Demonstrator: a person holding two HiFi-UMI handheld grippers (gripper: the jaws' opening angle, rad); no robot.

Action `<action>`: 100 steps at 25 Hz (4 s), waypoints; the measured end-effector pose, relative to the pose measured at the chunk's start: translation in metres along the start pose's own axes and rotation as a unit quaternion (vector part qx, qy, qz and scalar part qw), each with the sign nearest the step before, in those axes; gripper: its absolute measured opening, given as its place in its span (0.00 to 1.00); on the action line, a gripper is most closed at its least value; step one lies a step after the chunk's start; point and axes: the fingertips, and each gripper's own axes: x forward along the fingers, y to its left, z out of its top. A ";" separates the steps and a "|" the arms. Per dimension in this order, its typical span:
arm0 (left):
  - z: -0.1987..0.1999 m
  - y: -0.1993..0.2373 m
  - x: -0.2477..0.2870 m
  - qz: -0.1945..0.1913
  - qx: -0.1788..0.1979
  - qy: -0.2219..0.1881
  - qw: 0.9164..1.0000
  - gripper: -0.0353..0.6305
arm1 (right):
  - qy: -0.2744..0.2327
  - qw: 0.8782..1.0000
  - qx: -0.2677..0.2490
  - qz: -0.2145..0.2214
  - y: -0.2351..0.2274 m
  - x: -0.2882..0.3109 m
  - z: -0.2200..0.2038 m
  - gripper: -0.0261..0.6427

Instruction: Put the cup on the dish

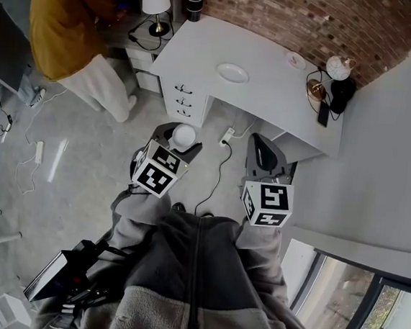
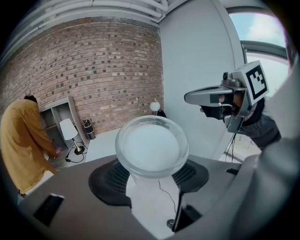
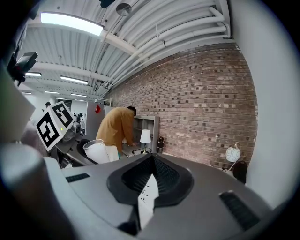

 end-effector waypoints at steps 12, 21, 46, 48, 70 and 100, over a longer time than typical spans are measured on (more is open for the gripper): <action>-0.022 0.006 -0.009 -0.014 0.004 0.003 1.000 0.44 | 0.022 1.000 -0.011 -0.004 0.026 0.007 -0.012 0.04; -0.029 0.027 -0.014 -0.013 -0.003 0.003 1.000 0.44 | 0.027 1.000 -0.011 -0.006 0.040 0.022 -0.008 0.04; -0.035 0.122 0.036 0.055 -0.056 0.034 0.996 0.44 | 0.048 0.997 0.008 0.056 -0.001 0.150 -0.026 0.04; -0.021 0.138 0.051 0.063 -0.062 0.029 0.996 0.44 | 0.049 0.997 0.009 0.063 -0.016 0.172 -0.023 0.04; 0.106 0.177 0.257 0.002 -0.024 0.057 0.998 0.44 | 0.069 0.992 0.066 0.077 -0.174 0.296 -0.034 0.04; 0.061 0.199 0.403 -0.069 0.018 0.081 0.994 0.44 | 0.144 0.987 0.076 0.010 -0.212 0.357 -0.107 0.04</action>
